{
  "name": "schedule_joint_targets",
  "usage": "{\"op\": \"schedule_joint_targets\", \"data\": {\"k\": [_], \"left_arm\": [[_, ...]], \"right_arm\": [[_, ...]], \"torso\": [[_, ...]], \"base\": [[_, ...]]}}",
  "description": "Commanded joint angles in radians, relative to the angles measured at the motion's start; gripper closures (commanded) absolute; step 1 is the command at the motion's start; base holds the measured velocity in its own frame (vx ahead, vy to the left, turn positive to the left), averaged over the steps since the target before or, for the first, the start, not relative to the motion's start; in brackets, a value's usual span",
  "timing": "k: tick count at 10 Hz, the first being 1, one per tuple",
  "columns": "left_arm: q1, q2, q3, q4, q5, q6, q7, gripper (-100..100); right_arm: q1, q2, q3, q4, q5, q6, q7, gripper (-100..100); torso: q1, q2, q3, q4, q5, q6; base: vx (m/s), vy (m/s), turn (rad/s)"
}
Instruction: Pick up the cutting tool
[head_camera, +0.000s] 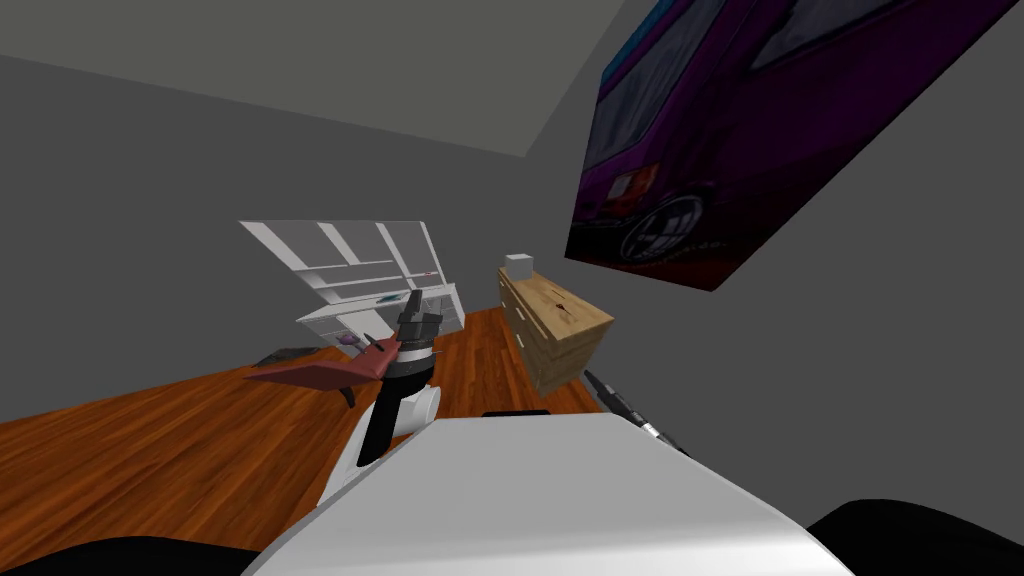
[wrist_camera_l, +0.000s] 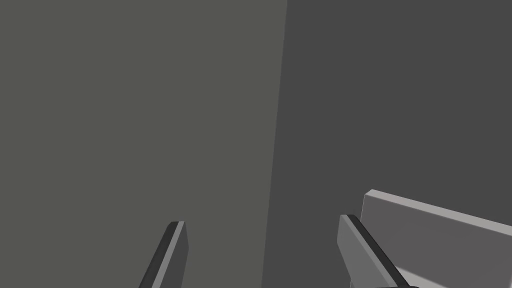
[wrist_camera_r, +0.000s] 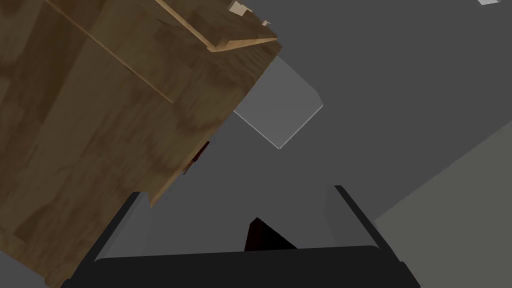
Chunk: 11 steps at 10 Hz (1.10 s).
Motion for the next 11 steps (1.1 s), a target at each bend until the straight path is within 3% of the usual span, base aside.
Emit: {"op": "schedule_joint_targets", "data": {"k": [1,2,3,4,7,8,9,10,11], "left_arm": [[0.0,0.0,0.0,0.0,0.0,0.0,0.0,0],[0.0,0.0,0.0,0.0,0.0,0.0,0.0,0],[0.0,0.0,0.0,0.0,0.0,0.0,0.0,0],[0.0,0.0,0.0,0.0,0.0,0.0,0.0,0],[0.0,0.0,0.0,0.0,0.0,0.0,0.0,0],[0.0,0.0,0.0,0.0,0.0,0.0,0.0,0],[0.0,0.0,0.0,0.0,0.0,0.0,0.0,0],[0.0,0.0,0.0,0.0,0.0,0.0,0.0,0],[0.0,0.0,0.0,0.0,0.0,0.0,0.0,0]], "right_arm": [[0.036,-0.05,-0.008,0.05,0.042,-0.018,-0.004,-100],[0.036,-0.07,-0.008,0.056,0.042,-0.018,-0.004,-100],[0.068,-0.105,-0.015,0.084,0.08,-0.038,-0.005,-100],[0.068,-0.124,-0.015,0.106,0.08,-0.038,-0.005,-100],[0.132,-0.206,-0.03,0.19,0.158,-0.082,-0.01,-100],[0.132,-0.236,-0.03,0.202,0.158,-0.082,-0.01,-100],[0.132,-0.236,-0.03,0.209,0.158,-0.082,-0.01,-100],[0.161,-0.283,-0.038,0.248,0.196,-0.105,-0.012,-100],[0.161,-0.293,-0.038,0.26,0.196,-0.105,-0.012,-100]], "torso": [[0.0,0.0,0.0,0.0,0.0,0.0],[0.001,0.0,0.0,0.0,0.0,0.0],[-0.001,-0.001,0.0,0.0,0.0,0.0],[0.0,-0.002,-0.001,0.0,0.0,0.0],[0.0,-0.003,-0.002,-0.001,0.0,0.0],[0.0,-0.003,-0.002,-0.001,0.0,0.0],[-0.001,-0.004,-0.002,-0.001,0.0,0.0],[-0.004,-0.002,-0.001,0.0,-0.001,0.0],[-0.001,-0.002,-0.001,0.0,-0.001,0.0]], "base": [[0.044,0.128,-0.038],[0.049,0.11,-0.032],[0.074,0.12,-0.038],[0.066,0.104,-0.025],[0.085,0.126,-0.026],[0.085,0.106,-0.02],[0.039,0.049,0.0],[0.066,0.113,-0.005],[0.076,0.098,-0.026]]}}
